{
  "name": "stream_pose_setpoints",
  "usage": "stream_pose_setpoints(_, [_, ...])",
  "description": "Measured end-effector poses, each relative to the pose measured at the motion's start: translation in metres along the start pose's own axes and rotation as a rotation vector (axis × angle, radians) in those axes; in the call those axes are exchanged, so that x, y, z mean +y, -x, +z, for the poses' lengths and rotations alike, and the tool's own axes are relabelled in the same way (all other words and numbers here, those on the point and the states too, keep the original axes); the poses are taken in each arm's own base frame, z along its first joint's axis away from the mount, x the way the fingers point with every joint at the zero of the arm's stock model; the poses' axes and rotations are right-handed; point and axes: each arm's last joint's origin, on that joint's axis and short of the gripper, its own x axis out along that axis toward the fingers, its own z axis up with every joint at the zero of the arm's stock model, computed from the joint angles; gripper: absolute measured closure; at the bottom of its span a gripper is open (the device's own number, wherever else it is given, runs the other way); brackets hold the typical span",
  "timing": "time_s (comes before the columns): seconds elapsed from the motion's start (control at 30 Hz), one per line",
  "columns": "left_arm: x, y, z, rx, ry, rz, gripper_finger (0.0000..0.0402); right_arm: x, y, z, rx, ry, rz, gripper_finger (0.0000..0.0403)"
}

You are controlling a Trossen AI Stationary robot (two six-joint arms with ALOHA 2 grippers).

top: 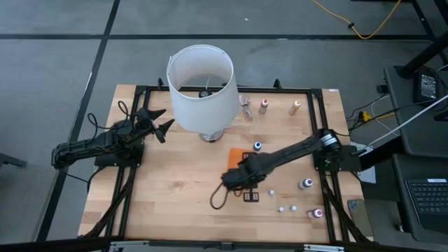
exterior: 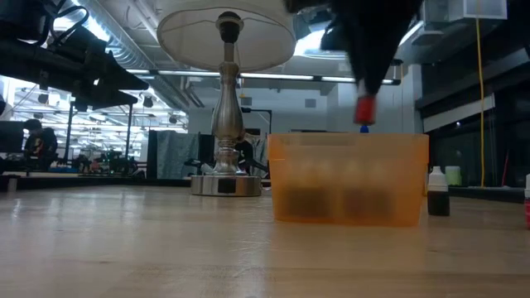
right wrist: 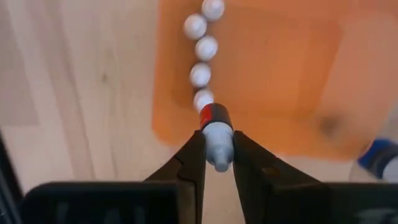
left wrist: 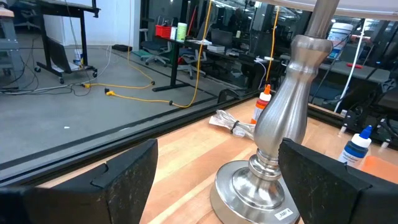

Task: Pick & Place food coloring
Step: Put the small red food coloring bottle into the orange bin

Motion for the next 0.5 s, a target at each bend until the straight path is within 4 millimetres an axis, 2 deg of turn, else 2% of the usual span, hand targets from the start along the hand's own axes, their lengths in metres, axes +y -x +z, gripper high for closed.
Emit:
stream_pose_setpoints(0.23, [0.000, 0.000, 0.000, 0.000, 0.000, 0.000, 0.0079, -0.014, -0.032, 0.022, 0.053, -0.045, -0.018, 0.0334])
stream_pose_setpoints(0.5, [0.000, 0.000, 0.000, 0.000, 0.000, 0.000, 0.0079, -0.022, -0.056, 0.037, 0.049, -0.073, -0.022, 0.0334])
